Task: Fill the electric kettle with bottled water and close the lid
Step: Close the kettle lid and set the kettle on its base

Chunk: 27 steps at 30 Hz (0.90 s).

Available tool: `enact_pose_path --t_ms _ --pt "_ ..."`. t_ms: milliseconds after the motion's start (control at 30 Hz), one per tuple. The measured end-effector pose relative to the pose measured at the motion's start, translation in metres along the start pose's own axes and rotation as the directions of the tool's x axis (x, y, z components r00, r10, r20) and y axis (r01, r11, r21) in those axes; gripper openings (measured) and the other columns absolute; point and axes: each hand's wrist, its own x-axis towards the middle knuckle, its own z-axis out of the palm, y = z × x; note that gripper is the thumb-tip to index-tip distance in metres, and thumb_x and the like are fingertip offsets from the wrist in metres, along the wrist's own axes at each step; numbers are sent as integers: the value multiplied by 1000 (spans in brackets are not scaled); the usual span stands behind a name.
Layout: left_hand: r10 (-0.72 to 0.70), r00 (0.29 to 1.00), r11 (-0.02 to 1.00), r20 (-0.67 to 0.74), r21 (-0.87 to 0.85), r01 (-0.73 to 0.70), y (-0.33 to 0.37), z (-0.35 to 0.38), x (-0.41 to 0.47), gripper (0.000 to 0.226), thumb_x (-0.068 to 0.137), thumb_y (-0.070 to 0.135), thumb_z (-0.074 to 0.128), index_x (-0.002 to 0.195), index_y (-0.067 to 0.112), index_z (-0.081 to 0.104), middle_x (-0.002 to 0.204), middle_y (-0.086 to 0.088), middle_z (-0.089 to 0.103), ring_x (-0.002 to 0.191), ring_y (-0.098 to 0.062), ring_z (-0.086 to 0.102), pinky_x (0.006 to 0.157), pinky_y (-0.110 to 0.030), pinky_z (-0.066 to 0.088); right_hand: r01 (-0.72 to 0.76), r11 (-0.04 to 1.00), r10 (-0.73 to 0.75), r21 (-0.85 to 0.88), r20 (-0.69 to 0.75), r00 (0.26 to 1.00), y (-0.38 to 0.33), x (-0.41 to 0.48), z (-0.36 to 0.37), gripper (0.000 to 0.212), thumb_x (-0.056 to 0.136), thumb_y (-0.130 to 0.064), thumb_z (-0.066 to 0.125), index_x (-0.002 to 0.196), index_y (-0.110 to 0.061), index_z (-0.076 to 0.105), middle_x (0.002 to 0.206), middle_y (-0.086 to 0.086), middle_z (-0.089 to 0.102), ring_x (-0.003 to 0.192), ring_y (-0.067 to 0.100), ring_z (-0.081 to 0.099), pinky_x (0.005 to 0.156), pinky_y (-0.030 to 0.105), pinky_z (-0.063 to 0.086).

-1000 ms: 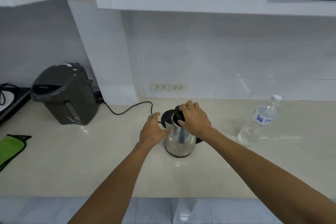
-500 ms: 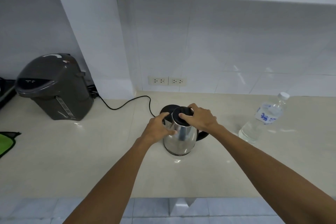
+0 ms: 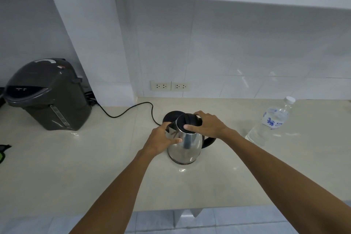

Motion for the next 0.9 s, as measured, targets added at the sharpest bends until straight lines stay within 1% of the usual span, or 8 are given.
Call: enact_pose_path --t_ms 133,267,333,467,600,667,800,900 --pt "-6 1000 1000 -3 -25 6 -1 0 1 71 77 34 94 138 21 60 122 5 63 116 -19 59 91 -29 48 2 995 -9 102 62 998 31 -9 -13 97 67 -71 76 143 -22 41 126 -5 57 116 18 55 97 31 44" --pt "-20 1000 998 -2 -59 20 -2 -1 1 54 75 30 95 119 26 64 113 8 67 108 -15 63 83 -21 47 -100 984 79 147 144 986 70 -11 -17 75 67 -30 90 130 -25 48 122 0 61 118 21 55 96 36 48" --pt "-18 1000 997 -6 -75 17 -4 0 2 52 74 29 96 116 25 66 111 9 69 106 -14 67 88 -24 52 -75 987 67 143 55 996 82 -8 -7 59 76 -19 83 127 -22 53 117 5 67 115 25 61 93 40 52" --pt "10 1000 998 -13 -62 -11 -3 0 1 60 74 28 97 126 19 69 109 7 73 96 0 69 82 -10 48 -50 983 75 176 -144 987 82 -6 12 31 93 -25 66 121 -16 59 98 12 74 92 30 65 79 36 52" --pt "29 999 997 -36 -75 -32 -3 0 1 59 75 23 96 126 17 69 111 2 74 103 -16 74 73 -5 47 -61 974 103 219 -185 977 83 -7 18 29 94 -27 65 121 -18 60 96 12 73 90 29 63 73 32 45" --pt "37 999 996 -38 -82 -40 -2 -2 3 56 76 22 95 125 18 70 111 1 74 103 -15 74 71 -1 48 -65 974 109 215 -198 974 82 -8 17 29 94 -28 65 121 -19 60 96 12 72 91 29 64 75 34 47" --pt "51 998 993 -23 -110 -53 7 -15 12 58 74 24 96 126 21 70 108 7 76 92 3 74 87 -23 55 -52 979 98 198 -231 968 76 -4 8 30 94 -32 65 122 -21 59 96 12 72 90 31 65 79 38 53" --pt "69 997 991 -28 -115 -72 20 -26 26 63 74 25 97 130 20 69 113 9 74 97 -1 74 95 -33 58 -24 980 79 199 -273 959 71 5 -6 30 94 -33 65 121 -22 59 96 12 72 90 31 66 79 38 52"
